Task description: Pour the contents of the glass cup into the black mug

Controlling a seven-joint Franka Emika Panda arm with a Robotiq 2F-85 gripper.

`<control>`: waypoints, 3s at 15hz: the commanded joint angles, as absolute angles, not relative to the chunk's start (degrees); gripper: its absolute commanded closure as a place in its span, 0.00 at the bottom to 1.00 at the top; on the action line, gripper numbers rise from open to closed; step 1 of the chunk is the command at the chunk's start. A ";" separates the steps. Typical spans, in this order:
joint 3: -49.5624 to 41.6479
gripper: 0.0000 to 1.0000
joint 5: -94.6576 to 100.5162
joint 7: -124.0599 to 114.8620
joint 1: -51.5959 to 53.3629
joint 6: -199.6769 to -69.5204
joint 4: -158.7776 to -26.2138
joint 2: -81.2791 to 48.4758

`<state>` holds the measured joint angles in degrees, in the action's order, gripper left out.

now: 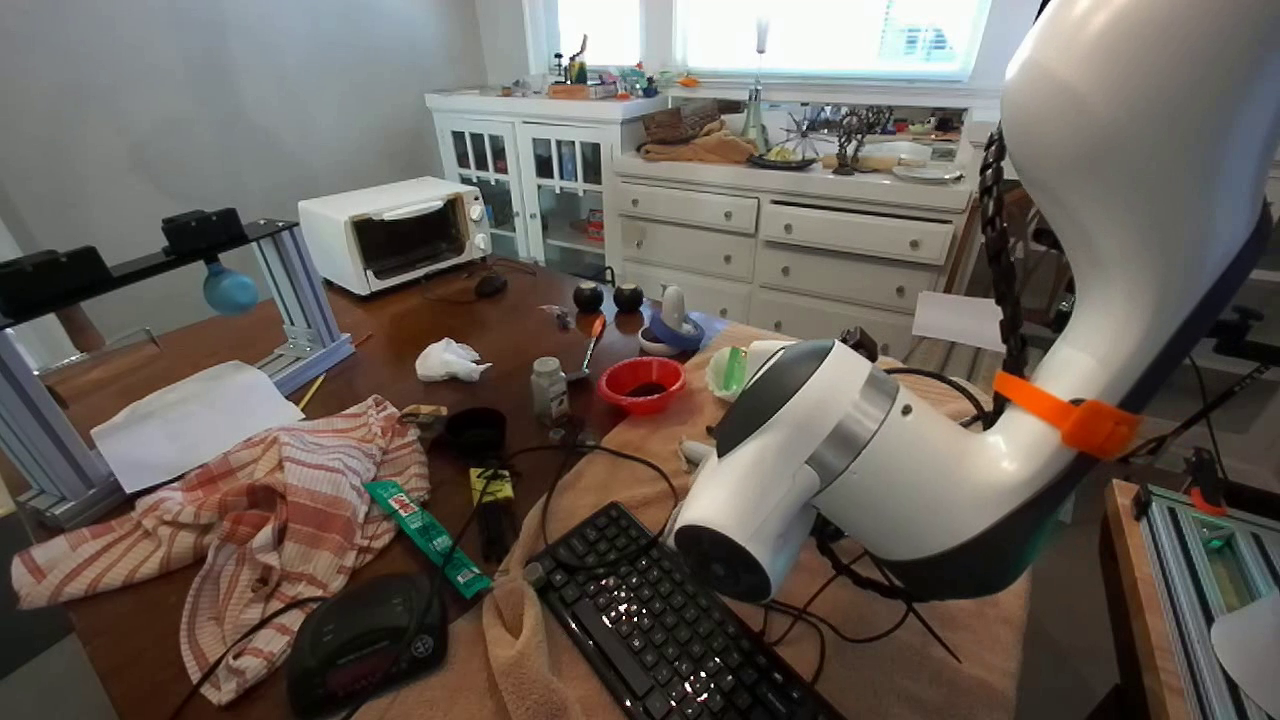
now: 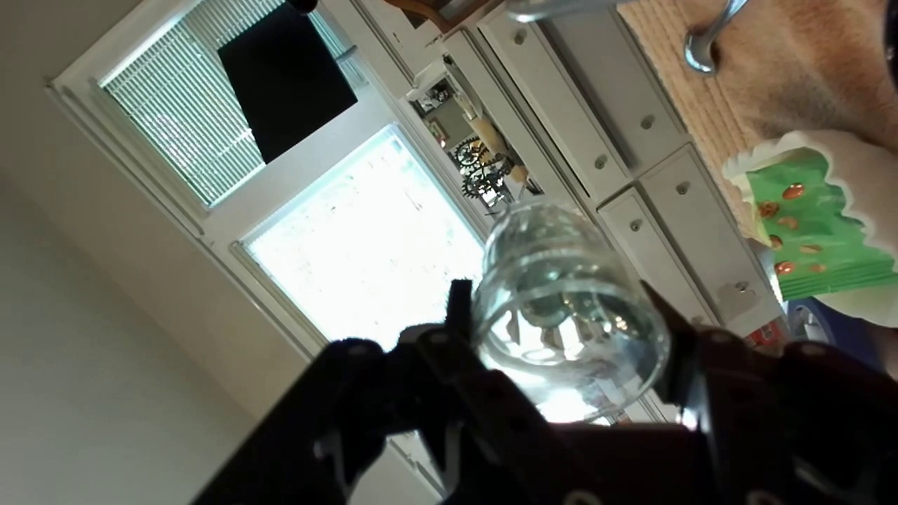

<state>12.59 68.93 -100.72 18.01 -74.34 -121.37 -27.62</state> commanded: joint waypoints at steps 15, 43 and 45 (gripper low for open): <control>13.16 0.45 65.81 -110.93 18.74 -68.04 -117.50 -31.36; 10.89 0.70 75.08 -108.94 21.34 -54.07 -103.48 -46.01; 11.03 0.70 74.89 -108.59 22.13 -52.49 -102.15 -46.99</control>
<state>11.23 73.86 -110.36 20.47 -56.17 -105.75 -43.87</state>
